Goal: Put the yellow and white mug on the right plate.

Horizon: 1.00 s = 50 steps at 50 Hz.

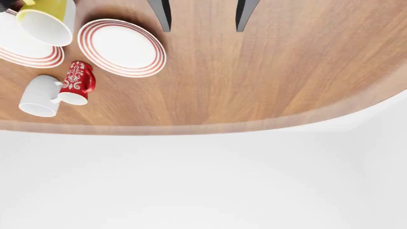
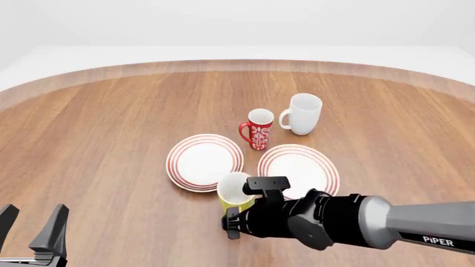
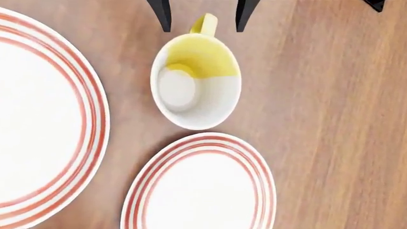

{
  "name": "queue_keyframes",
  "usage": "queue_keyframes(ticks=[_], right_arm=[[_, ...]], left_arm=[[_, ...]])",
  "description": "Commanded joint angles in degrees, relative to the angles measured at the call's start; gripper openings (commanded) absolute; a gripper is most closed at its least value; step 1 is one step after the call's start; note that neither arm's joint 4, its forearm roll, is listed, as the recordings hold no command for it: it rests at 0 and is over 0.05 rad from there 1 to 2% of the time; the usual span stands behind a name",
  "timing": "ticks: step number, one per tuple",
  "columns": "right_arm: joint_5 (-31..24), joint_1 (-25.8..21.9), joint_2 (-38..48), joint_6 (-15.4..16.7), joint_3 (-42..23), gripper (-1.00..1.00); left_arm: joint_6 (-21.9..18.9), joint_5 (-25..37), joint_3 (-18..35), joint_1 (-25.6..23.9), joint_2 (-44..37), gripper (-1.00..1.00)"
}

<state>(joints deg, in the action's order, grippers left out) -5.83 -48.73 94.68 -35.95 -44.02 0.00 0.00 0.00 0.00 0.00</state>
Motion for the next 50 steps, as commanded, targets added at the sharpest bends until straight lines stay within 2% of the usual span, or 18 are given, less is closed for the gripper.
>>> queue_keyframes(ticks=[1,32,37,38,50], right_arm=[[2.1,-0.7,1.4,-1.1,0.9,1.00],[7.4,-1.9,3.8,-3.5,3.9,1.00],[6.7,-1.6,3.3,-2.7,3.2,1.00],[6.6,-1.2,2.9,-2.5,3.2,-1.00],[6.9,-1.6,3.1,-2.6,3.1,-1.00]], left_arm=[[0.0,0.0,0.0,0.0,0.0,1.00],[0.0,0.0,0.0,0.0,0.0,1.00],[0.0,0.0,0.0,0.0,0.0,1.00],[0.0,0.0,0.0,0.0,0.0,1.00],[0.0,0.0,0.0,0.0,0.0,1.00]])
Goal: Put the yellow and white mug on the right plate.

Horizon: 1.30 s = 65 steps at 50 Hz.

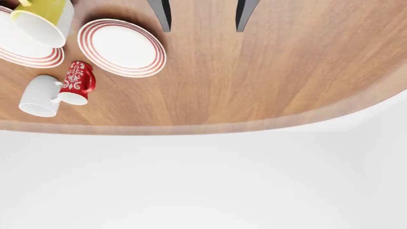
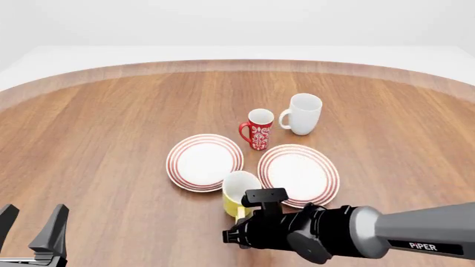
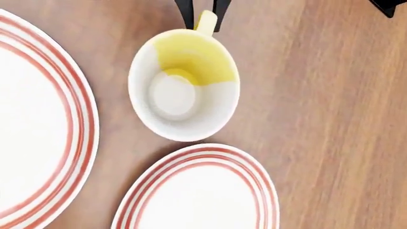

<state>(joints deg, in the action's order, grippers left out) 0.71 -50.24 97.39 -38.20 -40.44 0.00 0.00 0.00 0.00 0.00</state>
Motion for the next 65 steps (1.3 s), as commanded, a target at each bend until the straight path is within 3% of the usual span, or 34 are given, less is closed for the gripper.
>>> queue_keyframes(ticks=[1,36,46,52,65], right_arm=[[0.5,-0.3,0.5,-0.5,-0.6,-1.00],[-8.0,3.2,-7.3,5.2,-2.2,-1.00],[-13.7,4.1,-8.8,9.7,-5.7,-1.00],[-17.1,5.6,-9.0,14.0,-8.1,-1.00],[-21.5,9.1,-11.5,18.4,-10.1,-1.00]], left_arm=[[0.0,0.0,0.0,0.0,0.0,1.00],[0.0,0.0,0.0,0.0,0.0,1.00],[0.0,0.0,0.0,0.0,0.0,1.00],[0.0,0.0,0.0,0.0,0.0,1.00],[0.0,0.0,0.0,0.0,0.0,1.00]])
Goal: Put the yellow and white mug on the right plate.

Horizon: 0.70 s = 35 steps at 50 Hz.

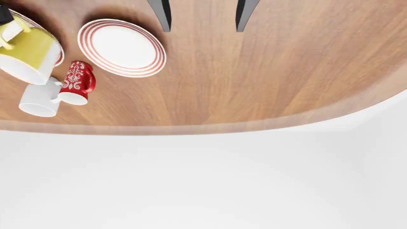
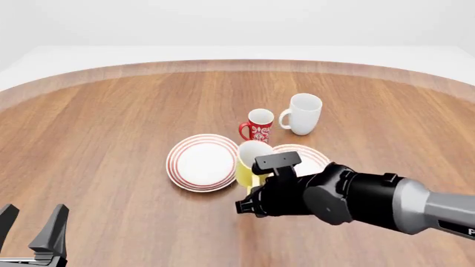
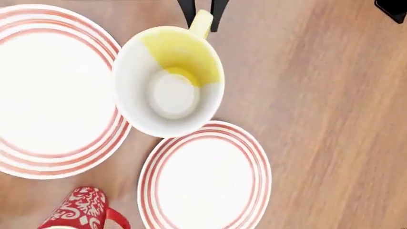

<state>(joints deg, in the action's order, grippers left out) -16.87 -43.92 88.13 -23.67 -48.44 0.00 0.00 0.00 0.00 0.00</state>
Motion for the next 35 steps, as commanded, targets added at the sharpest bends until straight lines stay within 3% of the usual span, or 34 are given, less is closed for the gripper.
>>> queue_keyframes(ticks=[1,4,6,26,35], right_arm=[[-4.0,2.9,-2.4,4.1,-2.0,-1.00],[-4.2,3.5,-3.1,4.6,-1.7,-1.00],[-4.9,4.4,-3.5,7.5,-1.9,-1.00],[-4.6,4.4,-3.3,7.6,-1.9,-1.00],[-3.1,7.3,-1.8,9.4,-0.5,-1.00]], left_arm=[[0.0,0.0,0.0,0.0,0.0,1.00],[0.0,0.0,0.0,0.0,0.0,1.00],[0.0,0.0,0.0,0.0,0.0,1.00],[0.0,0.0,0.0,0.0,0.0,1.00],[0.0,0.0,0.0,0.0,0.0,1.00]])
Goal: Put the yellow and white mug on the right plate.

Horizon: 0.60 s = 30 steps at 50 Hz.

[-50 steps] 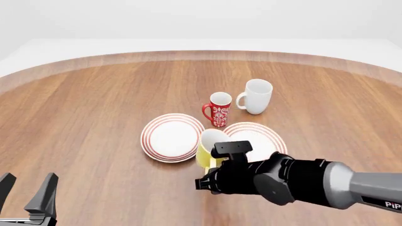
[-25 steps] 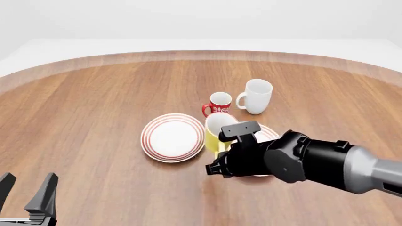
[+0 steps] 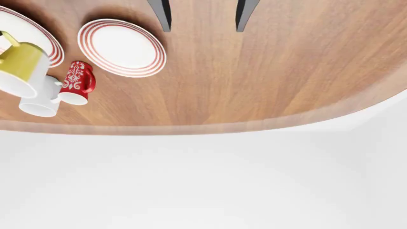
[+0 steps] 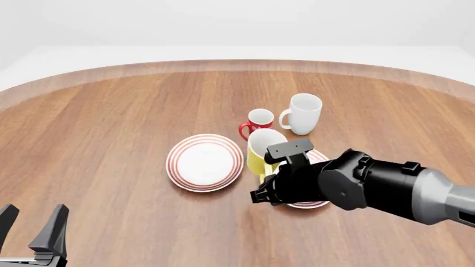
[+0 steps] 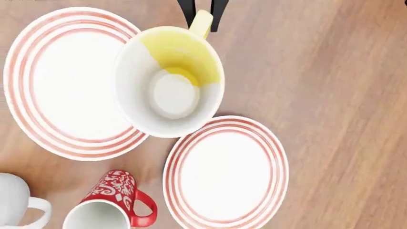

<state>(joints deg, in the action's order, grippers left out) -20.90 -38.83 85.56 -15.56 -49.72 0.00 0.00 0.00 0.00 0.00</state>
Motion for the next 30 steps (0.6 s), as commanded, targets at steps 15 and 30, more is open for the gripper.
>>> queue_keyframes(ticks=[15,30], right_arm=[[0.8,11.0,0.0,6.2,3.6,-1.00],[2.9,12.7,1.8,5.3,4.2,-1.00]], left_arm=[[0.0,0.0,0.0,0.0,0.0,1.00],[0.0,0.0,0.0,0.0,0.0,1.00]])
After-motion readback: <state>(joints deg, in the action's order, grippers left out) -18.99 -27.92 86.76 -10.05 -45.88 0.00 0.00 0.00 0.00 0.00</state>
